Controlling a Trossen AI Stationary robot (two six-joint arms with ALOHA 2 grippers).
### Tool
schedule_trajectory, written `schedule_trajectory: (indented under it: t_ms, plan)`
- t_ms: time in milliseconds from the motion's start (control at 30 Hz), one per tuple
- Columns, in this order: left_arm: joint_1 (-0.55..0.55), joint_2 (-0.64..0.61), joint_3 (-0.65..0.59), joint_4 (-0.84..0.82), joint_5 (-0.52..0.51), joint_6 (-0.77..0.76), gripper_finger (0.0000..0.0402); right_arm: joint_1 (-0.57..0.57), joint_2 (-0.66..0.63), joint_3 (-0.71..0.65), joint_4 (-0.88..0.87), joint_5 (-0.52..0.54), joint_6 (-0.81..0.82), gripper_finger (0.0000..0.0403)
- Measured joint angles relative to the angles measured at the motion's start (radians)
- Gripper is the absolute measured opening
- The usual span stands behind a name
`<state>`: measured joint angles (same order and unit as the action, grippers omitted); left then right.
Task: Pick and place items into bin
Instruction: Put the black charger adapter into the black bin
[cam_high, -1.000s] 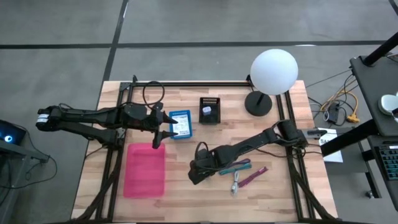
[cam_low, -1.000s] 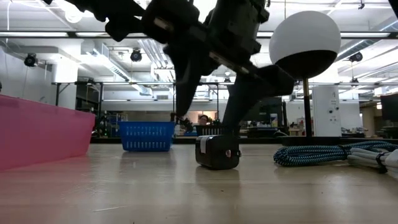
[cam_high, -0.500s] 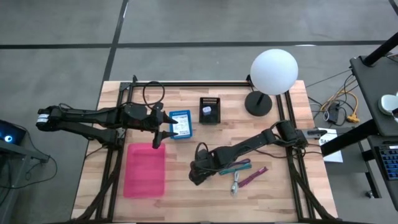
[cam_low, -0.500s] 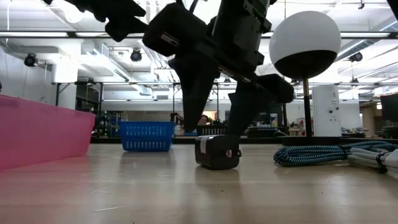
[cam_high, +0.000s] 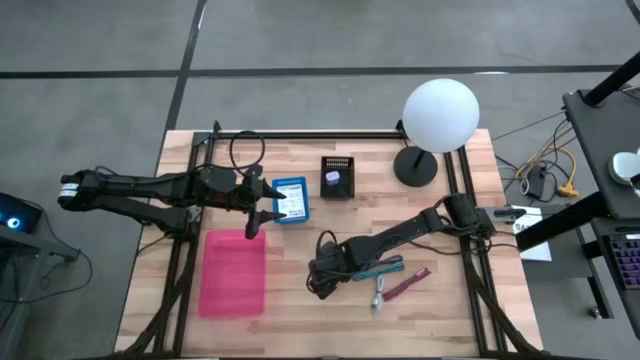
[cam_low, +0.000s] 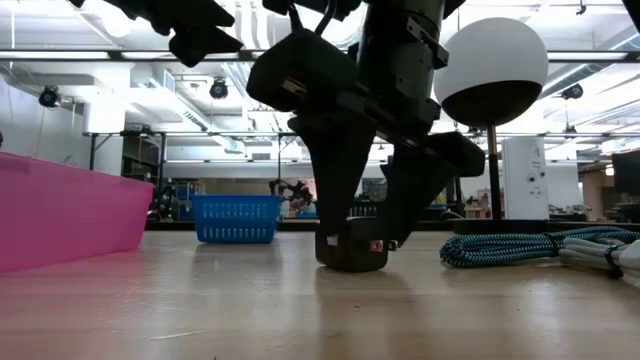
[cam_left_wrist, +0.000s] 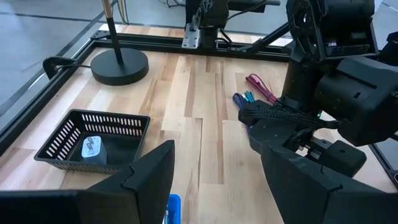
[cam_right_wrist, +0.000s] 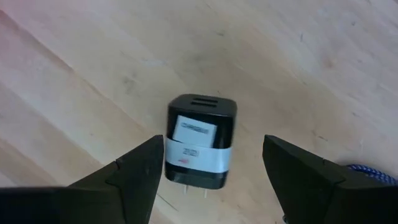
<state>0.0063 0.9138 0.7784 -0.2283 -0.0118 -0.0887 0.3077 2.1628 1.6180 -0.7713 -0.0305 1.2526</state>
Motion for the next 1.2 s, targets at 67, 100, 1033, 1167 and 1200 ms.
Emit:
schedule_trajectory:
  t_ms: [67, 100, 1033, 1167, 1200]
  plan:
    - [0.0, 0.0, 0.0, 0.0, 0.0, 0.0, 0.0224, 0.0, 0.0, 0.0, 0.004, 0.0, 0.0, 0.0255]
    - [0.0, 0.0, 0.0, 0.0, 0.0, 0.0, 0.0224, 0.0, 0.0, 0.0, 0.004, 0.001, 0.0, 0.0253]
    - [0.0, 0.0, 0.0, 0.0, 0.0, 0.0, 0.0224, -0.083, -0.047, 0.011, -0.012, -0.019, -0.137, 0.0129]
    - [0.0, 0.0, 0.0, 0.0, 0.0, -0.001, 0.0224, -0.14, -0.069, 0.011, -0.031, -0.019, -0.198, 0.0129]
    - [0.0, 0.0, 0.0, 0.0, 0.0, -0.001, 0.0224, -0.156, -0.079, 0.011, -0.037, -0.019, -0.215, 0.0129]
